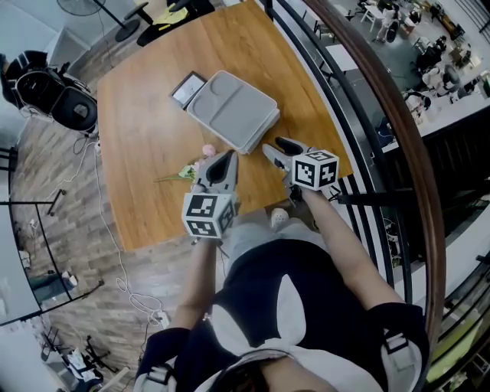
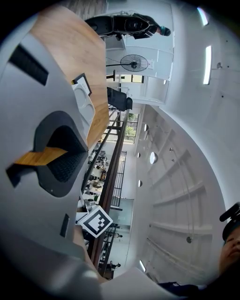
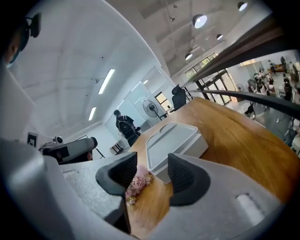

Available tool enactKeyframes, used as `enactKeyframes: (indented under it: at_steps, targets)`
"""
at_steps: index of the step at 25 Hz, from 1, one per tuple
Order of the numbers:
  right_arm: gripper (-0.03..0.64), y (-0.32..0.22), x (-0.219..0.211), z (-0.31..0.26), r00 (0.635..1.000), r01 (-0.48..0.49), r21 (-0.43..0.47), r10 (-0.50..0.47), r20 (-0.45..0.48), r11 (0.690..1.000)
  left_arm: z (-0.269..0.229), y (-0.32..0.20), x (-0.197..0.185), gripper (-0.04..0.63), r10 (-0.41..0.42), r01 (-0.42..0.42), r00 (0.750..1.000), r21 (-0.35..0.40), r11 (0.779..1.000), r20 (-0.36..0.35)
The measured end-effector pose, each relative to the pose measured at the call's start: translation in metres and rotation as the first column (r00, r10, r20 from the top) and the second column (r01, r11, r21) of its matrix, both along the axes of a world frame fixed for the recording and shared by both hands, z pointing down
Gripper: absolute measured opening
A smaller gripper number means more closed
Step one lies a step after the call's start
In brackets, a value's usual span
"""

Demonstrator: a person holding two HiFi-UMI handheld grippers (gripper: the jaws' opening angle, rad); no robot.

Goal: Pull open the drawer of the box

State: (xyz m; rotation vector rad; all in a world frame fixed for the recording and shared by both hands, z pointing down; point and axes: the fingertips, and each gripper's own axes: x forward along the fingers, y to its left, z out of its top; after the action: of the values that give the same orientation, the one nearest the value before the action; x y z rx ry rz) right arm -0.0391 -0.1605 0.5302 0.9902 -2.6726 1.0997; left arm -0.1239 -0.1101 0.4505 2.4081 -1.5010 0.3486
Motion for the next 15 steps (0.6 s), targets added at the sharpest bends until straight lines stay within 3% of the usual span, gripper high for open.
enactKeyframes:
  at_steps: [8,15]
  targets:
    - [0.208,-0.011,-0.002,0.031,0.999,-0.003,-0.121,0.009,0.047,0.993,0.004,-0.007,0.004,0.017,0.012,-0.012,1.000,-0.003,1.000,0.000]
    - [0.273,-0.015,-0.002,0.047,0.989,0.004,-0.237,0.032,0.145,0.971,0.010,-0.009,0.007,0.017,0.009,-0.009,1.000,-0.018,1.000,0.000]
